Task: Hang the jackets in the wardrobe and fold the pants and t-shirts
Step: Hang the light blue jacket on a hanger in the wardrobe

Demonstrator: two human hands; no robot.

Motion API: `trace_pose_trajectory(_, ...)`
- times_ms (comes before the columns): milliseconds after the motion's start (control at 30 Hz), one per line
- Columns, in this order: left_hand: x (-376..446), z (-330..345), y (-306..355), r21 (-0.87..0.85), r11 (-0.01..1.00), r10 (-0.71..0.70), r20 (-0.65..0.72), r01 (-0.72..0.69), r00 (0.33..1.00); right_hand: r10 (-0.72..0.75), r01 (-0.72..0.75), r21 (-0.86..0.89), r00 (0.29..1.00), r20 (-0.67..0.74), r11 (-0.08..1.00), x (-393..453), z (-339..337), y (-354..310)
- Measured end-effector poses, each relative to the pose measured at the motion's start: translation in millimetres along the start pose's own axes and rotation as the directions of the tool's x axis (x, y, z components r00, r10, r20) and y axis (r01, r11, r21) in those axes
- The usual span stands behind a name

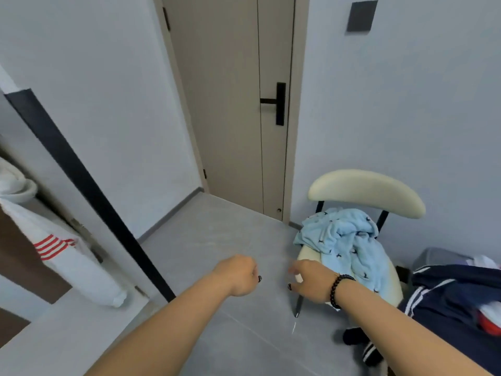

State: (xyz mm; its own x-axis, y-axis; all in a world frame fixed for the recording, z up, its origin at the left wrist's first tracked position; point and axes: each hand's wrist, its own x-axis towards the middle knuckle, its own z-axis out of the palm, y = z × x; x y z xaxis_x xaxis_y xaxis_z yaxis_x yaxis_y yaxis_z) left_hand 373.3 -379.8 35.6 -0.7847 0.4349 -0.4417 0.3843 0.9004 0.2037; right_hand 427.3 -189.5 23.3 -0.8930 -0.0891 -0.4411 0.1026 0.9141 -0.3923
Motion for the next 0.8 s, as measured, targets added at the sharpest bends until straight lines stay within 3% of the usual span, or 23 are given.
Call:
trace_pose_trajectory(267, 99, 5, 43, -0.028, 0.992, 0.122, 0.140, -0.119, 0.983, 0.154, -0.159, 0.079, 0.986, 0.067, 0.984, 42, -9, 80)
trace_pose_trajectory(800, 313, -45, 87, -0.019, 0.971, 0.235, 0.254, -0.238, 0.938, 0.322, -0.324, 0.266, 0.945, 0.051, 0.908, 176, -97, 201)
